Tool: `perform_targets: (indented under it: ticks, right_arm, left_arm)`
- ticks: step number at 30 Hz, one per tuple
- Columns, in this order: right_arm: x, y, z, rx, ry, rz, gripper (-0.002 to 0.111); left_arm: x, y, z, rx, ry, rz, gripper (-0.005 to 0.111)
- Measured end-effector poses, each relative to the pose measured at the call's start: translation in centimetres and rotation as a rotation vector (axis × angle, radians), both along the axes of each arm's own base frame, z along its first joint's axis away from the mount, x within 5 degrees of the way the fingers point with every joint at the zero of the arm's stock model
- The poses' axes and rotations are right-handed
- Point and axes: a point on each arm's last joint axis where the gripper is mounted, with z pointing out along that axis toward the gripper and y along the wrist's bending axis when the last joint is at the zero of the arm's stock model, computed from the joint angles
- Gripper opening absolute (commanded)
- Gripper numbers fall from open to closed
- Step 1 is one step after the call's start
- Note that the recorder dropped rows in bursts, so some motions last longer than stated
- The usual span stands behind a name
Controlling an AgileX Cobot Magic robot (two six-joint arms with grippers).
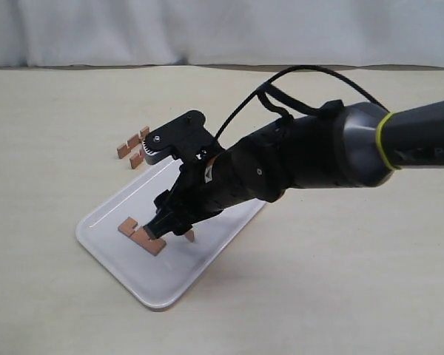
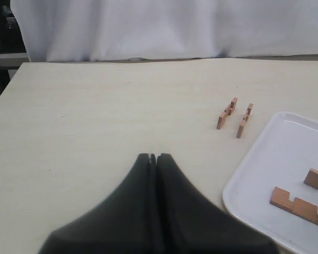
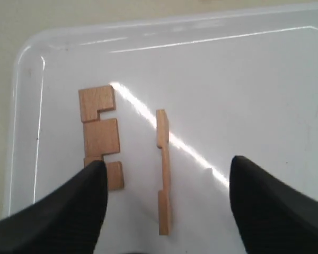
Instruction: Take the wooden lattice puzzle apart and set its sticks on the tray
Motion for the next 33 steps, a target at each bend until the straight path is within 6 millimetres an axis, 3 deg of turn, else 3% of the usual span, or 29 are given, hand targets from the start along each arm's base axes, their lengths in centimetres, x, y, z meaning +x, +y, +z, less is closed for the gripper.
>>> perform_targets:
  ticks: [9, 17, 27, 33]
  right_arm:
    - [0.8, 0.3, 1.4, 0.052, -0.104, -0.016, 0.063]
    - [4.6, 3.3, 2.9, 0.093, -0.118, -0.008, 0.063]
    - [9.0, 6.0, 2.1, 0.163, -0.142, -0.056, 0.062]
    - [10.1, 5.8, 0.8, 0.020, -0.089, -0.060, 0.062]
  left_arm:
    - [0.0, 0.0, 0.0, 0.000, 0.000, 0.000, 0.000]
    - [0.0, 0.0, 0.0, 0.000, 0.000, 0.000, 0.000]
    - [0.0, 0.0, 0.0, 0.000, 0.000, 0.000, 0.000]
    - [0.0, 0.0, 0.0, 0.000, 0.000, 0.000, 0.000]
